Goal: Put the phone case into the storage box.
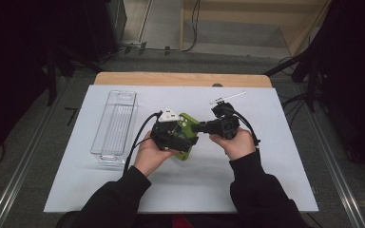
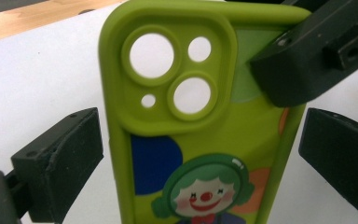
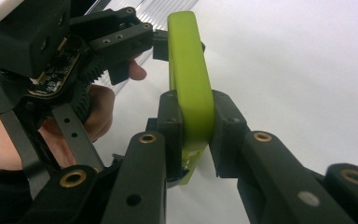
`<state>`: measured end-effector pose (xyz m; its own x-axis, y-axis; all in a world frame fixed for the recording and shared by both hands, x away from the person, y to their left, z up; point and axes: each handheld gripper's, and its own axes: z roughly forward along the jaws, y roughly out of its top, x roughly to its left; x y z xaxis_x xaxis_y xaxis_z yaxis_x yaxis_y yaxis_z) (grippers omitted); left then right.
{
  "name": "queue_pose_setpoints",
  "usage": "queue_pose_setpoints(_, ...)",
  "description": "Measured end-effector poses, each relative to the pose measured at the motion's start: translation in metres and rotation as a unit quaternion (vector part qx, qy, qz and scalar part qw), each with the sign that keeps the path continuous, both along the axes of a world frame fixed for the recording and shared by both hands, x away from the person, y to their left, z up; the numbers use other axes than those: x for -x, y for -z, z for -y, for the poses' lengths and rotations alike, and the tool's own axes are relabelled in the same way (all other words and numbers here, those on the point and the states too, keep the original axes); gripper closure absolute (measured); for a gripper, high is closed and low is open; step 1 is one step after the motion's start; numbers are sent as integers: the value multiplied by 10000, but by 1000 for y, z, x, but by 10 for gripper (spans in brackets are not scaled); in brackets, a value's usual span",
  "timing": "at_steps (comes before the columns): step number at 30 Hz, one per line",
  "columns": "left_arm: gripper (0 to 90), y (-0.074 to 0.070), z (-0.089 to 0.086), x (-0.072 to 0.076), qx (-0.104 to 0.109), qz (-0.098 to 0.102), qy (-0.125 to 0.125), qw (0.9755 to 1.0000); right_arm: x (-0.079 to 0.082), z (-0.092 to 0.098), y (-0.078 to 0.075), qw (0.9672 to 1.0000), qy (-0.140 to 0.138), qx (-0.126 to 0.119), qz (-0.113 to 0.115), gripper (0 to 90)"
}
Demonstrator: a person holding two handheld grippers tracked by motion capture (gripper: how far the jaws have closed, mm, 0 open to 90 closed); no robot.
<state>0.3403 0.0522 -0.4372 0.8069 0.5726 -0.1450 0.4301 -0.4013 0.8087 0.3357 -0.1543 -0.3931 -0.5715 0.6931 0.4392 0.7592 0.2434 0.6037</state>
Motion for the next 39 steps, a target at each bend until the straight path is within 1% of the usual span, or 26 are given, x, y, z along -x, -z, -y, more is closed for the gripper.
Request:
queue_pose_setpoints(5,19,2,2,1,-120,111,-61,9998,1,-3,0,10000,-27,-16,-42,746)
queue_pose_setpoints(7,62,2,3,2,-177,187,-110,9996,1,-4,0,10000,-33,-28,-51,746)
queue_pose_setpoints(9,104,2,2,2,-128,143,-81,9998,1,-4,1,10000,-37,-30,-48,746)
queue_pose_setpoints(10,141,2,2,2,-114,131,-57,9998,1,-5,1,10000,-36,-26,-45,746)
queue_pose_setpoints(11,152,2,2,2,-149,144,-34,9998,1,-5,1,10000,-27,-30,-50,746)
queue_pose_setpoints(14,161,2,1,3,-188,177,39,9997,1,-4,2,10000,-40,-44,-72,746)
queue_pose_setpoints(16,167,1,2,4,-222,217,-2,9995,1,-4,2,10000,-47,-39,-69,745)
queue_pose_setpoints(19,174,0,2,4,-239,217,0,9995,1,-4,2,9999,-49,-77,-66,742)
queue_pose_setpoints(21,177,-1,2,4,-221,140,-12,9997,1,-4,1,9999,-59,-75,-64,740)
queue_pose_setpoints(24,179,-1,1,3,-170,6,8,9999,1,-4,1,9999,-115,-74,8,736)
queue_pose_setpoints(25,179,-1,1,3,-185,-25,9,9998,1,-4,1,9999,-121,-75,18,731)
queue_pose_setpoints(26,180,-2,1,3,-196,-14,2,9998,1,-4,1,9999,-123,-68,22,724)
queue_pose_setpoints(28,180,-2,2,3,-200,-18,14,9998,2,-4,0,9999,-117,-86,23,680)
queue_pose_setpoints(32,180,-2,1,2,-217,-59,8,9997,2,0,-4,9998,-101,-135,98,634)
queue_pose_setpoints(37,180,-3,0,1,-215,-118,-13,9997,4,5,-9,9997,-84,-184,146,597)
queue_pose_setpoints(39,179,-3,-1,0,-192,-139,-40,9997,5,7,-10,9997,-77,-166,160,572)
